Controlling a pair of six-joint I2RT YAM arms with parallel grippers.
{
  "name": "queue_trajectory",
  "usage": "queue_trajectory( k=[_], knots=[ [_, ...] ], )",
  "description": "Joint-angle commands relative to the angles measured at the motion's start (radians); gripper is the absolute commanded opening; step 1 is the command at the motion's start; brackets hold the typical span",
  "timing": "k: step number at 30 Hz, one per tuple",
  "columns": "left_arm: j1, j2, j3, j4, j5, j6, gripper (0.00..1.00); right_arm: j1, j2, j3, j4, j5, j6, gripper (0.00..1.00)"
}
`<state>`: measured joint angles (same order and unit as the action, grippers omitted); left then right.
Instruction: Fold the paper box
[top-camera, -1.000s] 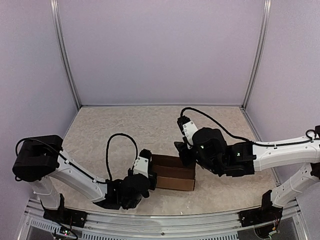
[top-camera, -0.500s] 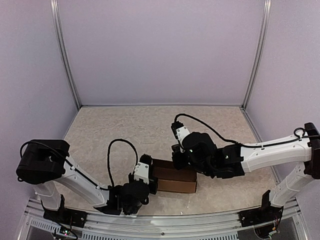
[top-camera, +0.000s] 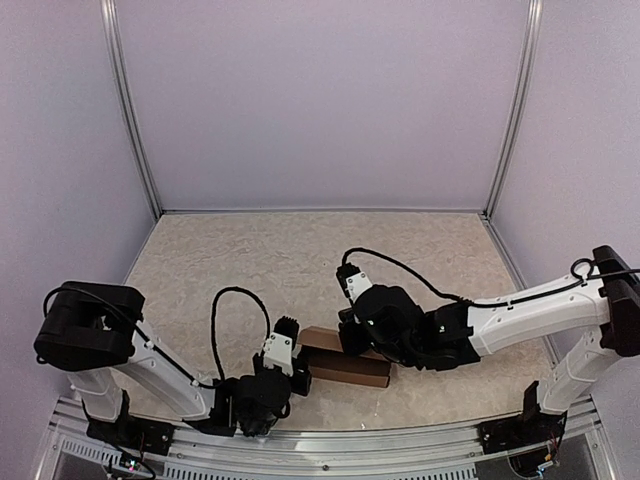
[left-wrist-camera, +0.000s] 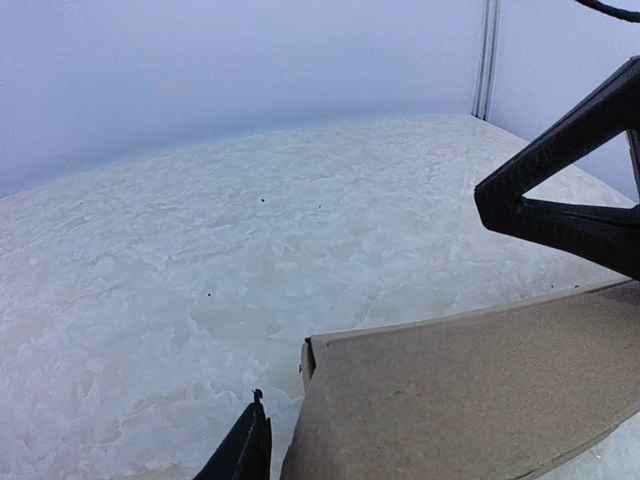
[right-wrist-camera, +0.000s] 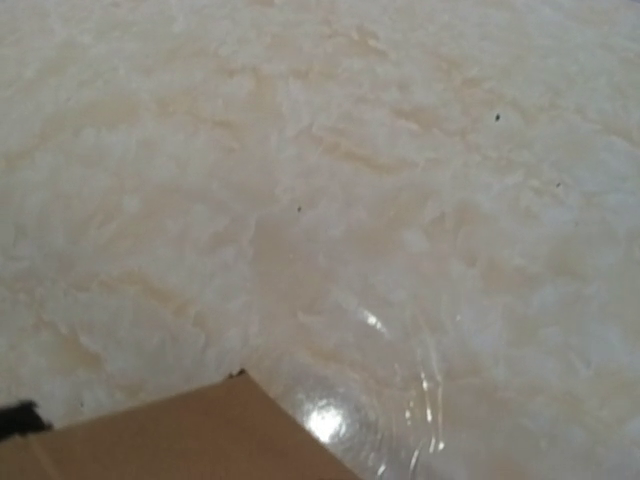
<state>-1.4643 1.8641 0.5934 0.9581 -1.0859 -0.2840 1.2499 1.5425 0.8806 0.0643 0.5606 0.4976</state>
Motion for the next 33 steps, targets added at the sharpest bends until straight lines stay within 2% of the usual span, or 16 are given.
queue_trajectory(
  k=[1,14,17,26,33],
  knots=[
    [-0.025,0.001,-0.025,0.063,-0.021,-0.001,0.42,0.017,0.019,-0.02,-0.01,0.0,0.032,0.0],
    [-0.113,-0.051,-0.037,0.08,-0.156,0.051,0.7,0.031,0.052,-0.029,-0.019,-0.011,0.064,0.0],
    [-0.144,-0.075,-0.038,0.082,-0.191,0.076,0.74,0.035,0.062,-0.035,-0.014,-0.015,0.074,0.0],
    [-0.24,-0.146,-0.023,0.117,-0.222,0.256,0.76,0.037,0.096,-0.038,-0.011,-0.018,0.088,0.0],
    [-0.267,-0.238,-0.053,0.01,-0.262,0.187,0.76,0.039,0.123,-0.034,-0.001,-0.028,0.088,0.0]
  ],
)
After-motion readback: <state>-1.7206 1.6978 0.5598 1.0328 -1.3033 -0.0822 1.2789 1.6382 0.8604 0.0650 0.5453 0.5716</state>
